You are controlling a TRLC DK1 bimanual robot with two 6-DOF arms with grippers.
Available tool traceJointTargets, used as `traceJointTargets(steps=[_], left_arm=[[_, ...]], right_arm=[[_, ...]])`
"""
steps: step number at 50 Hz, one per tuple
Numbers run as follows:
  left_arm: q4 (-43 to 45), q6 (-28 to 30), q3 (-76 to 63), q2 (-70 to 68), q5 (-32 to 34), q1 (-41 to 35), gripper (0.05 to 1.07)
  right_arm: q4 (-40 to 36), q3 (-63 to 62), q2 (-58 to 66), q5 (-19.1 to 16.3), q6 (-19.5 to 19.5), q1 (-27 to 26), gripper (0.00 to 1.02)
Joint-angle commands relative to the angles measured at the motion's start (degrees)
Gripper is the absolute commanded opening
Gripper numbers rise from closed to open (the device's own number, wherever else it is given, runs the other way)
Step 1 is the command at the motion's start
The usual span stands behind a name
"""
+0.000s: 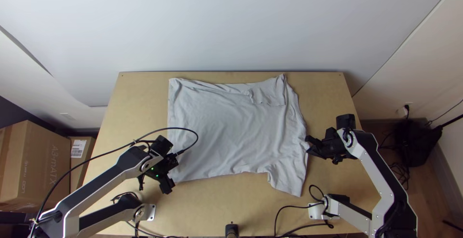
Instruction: Fold the t-shirt
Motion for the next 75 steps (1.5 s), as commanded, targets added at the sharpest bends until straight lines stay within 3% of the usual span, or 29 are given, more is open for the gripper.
traceJointTargets(steps=[1,14,16,21,31,38,44,48,52,55,64,75], left_arm=[[1.07,-0.04,-2.42,2.33,0.2,-0.43,0.9],[6.87,-0.04,-6.82,4.17,0.12,-1.48,0.83],[7.04,-0.21,-7.08,3.29,0.12,-1.4,0.66],[8.62,-1.18,-6.99,-1.45,0.2,-0.43,0.07],[6.69,-3.99,-1.37,-9.8,4.78,10.12,0.08],[16.36,-13.75,0.21,-13.23,7.06,22.07,0.08],[21.54,-24.38,0.13,-14.99,6.88,26.38,0.08],[22.6,-30.36,2.32,-15.52,6.09,29.89,0.08],[22.25,-33.61,6.54,-15.16,0.91,29.63,0.08],[22.25,-34.66,10.32,-14.64,-1.38,29.28,0.08],[21.98,-36.25,20.78,-12.18,-1.9,29.36,0.08],[28.66,-36.33,30.89,-7.17,-3.05,30.16,0.07]], right_arm=[[-0.84,0.0,-1.14,-0.3,1.26,0.42,0.02],[-1.63,0.53,-2.28,-0.3,1.26,0.33,0.02],[-1.72,0.35,-2.63,-0.3,1.26,0.33,0.02],[-2.33,-0.18,-3.34,-0.3,1.17,0.25,0.02],[-4.53,-0.27,-4.74,-0.3,0.64,-1.6,0.02],[-4.79,-1.32,-4.3,-0.3,-2.43,-6.52,0.02],[-4.53,-1.41,-5.18,-0.38,-4.45,-9.51,0.02],[-4.09,-2.29,-10.63,-0.56,-2.78,-4.41,0.02],[1.19,-2.9,-17.14,1.29,4.77,5.87,0.02],[3.03,-0.97,-18.54,4.19,4.34,9.3,0.02],[5.93,12.48,-11.69,4.63,0.12,8.33,0.02],[9.01,33.05,-1.14,4.8,-3.4,7.19,0.02]])
